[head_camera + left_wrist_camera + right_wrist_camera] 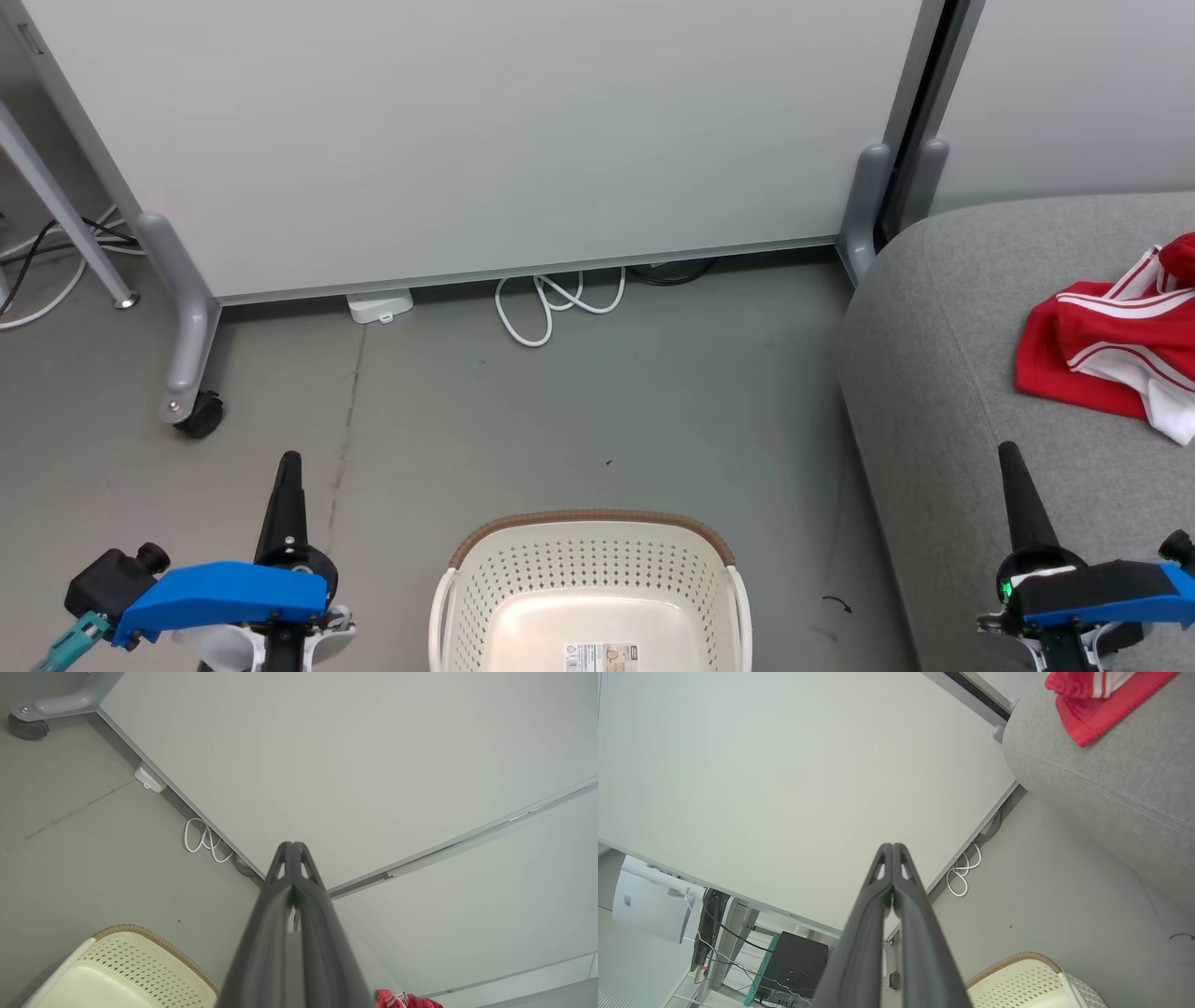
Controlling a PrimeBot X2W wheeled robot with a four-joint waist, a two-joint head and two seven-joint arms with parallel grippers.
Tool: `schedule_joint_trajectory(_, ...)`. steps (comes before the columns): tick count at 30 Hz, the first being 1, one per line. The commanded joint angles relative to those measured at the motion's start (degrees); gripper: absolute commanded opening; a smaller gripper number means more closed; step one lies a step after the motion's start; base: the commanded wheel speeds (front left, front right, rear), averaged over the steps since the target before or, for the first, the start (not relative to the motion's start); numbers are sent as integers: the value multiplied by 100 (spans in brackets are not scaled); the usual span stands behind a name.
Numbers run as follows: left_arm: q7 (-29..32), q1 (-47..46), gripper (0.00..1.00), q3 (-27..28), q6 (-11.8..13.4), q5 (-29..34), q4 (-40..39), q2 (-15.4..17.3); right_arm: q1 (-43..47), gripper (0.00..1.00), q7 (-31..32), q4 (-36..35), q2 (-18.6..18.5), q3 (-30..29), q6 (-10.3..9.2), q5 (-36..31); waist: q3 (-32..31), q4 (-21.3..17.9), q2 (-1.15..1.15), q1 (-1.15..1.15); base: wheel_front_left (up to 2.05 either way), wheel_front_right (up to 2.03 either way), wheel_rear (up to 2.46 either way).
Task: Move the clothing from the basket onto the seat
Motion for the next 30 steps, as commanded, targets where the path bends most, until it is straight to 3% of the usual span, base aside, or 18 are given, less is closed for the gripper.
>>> schedule_joint_trajectory(1,49,-140,0,62,-47,-176,-86,6,-140,0,55,-35,-36,1,3,199,-1,-3,0,-1,0,0,0)
schedule_joint_trajectory(30,437,-148,0,310,-72,-1710,-176,-4,-220,0,442,31,-42,9,3,1752,-21,-53,0,-1,0,0,0)
